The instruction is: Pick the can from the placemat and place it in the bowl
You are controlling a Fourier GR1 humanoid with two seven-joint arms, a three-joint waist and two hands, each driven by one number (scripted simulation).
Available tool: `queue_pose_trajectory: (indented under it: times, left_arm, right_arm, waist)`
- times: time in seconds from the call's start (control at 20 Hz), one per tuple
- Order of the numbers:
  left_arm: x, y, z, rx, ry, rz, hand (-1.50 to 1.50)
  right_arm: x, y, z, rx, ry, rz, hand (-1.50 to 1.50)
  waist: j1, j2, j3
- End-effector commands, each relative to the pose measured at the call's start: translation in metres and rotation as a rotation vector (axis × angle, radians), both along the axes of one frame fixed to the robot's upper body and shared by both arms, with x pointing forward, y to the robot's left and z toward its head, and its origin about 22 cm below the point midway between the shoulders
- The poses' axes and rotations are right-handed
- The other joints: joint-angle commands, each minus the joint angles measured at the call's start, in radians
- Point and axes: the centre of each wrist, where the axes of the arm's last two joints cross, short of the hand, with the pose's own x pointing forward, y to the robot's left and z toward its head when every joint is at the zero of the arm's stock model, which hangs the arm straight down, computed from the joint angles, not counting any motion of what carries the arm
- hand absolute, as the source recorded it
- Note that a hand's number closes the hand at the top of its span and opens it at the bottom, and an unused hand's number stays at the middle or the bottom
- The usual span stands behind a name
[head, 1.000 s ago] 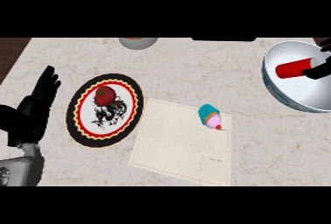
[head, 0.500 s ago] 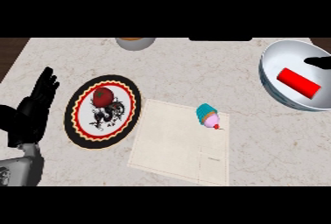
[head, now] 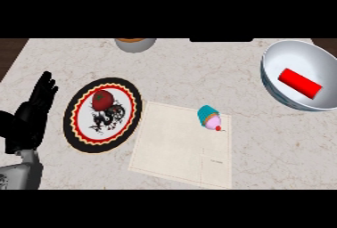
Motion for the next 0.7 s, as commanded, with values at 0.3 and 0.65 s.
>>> queue_pose_trajectory:
  times: [0.3, 0.65]
  left_arm:
    - [0.014, 0.014, 0.008, -0.012, 0.001, 0.009, 0.00]
    - [0.006, 0.006, 0.024, 0.017, 0.004, -0.003, 0.00]
  right_arm:
    - [-0.101, -0.076, -0.007, 0.110, -0.073, 0.094, -1.50]
    - [-0.142, -0.094, -0.013, 0.127, -0.159, 0.142, -1.50]
  waist:
    - [-0.006, 0.000, -0.001]
    - [0.002, -0.001, -0.001]
